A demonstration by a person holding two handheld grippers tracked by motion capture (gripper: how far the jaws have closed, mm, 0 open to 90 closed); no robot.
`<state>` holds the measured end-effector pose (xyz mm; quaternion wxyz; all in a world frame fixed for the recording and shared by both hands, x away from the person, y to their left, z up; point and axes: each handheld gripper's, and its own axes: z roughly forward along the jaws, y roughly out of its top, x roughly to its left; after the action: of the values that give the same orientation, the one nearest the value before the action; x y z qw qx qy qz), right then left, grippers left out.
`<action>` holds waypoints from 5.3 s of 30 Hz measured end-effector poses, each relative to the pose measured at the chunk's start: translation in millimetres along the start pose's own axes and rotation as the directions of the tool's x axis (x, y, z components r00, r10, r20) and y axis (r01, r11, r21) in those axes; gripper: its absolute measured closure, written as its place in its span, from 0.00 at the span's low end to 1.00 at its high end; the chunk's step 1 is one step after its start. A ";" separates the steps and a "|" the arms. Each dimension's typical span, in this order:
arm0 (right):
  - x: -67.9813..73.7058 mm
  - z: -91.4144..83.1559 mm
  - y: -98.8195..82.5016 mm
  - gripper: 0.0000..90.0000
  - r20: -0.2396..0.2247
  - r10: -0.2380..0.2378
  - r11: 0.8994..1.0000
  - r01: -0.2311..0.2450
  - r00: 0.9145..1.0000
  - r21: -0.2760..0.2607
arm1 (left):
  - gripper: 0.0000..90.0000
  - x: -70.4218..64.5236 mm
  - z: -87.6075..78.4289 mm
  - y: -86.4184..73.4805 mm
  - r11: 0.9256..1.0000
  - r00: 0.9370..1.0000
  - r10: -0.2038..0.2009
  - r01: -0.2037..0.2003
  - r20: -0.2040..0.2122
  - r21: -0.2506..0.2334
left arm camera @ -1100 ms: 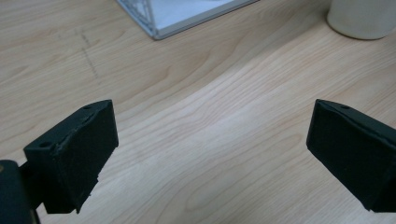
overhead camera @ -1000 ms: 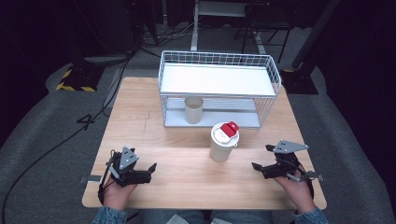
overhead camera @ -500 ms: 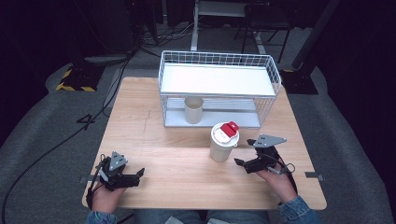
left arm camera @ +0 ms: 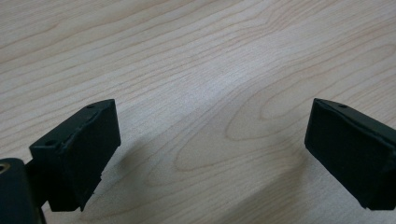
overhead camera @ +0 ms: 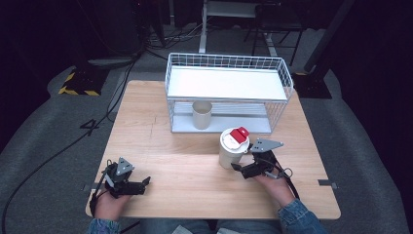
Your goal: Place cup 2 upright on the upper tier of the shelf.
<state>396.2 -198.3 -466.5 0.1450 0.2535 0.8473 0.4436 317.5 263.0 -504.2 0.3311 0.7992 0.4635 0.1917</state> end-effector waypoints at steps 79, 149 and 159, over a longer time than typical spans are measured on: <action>-1.4 20.8 -1.8 0.17 -0.063 0.026 0.985 -0.036 0.998 -0.170 | 0.04 1.9 4.6 2.1 0.998 0.999 -0.041 0.041 -0.005 0.045; -28.5 -62.7 111.4 0.17 -0.015 -0.036 0.941 0.029 0.999 -0.337 | 0.05 0.1 6.3 3.8 0.998 0.998 -0.053 0.054 -0.015 0.045; -35.8 -72.4 134.3 0.17 0.006 -0.031 0.937 0.031 0.999 -0.348 | 0.04 0.5 7.3 4.8 0.998 0.999 -0.050 0.051 -0.017 0.044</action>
<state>432.3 -203.2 -314.0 0.1950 0.2105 0.7593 0.5840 325.2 259.2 -505.9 0.3143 0.7930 0.4903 0.1790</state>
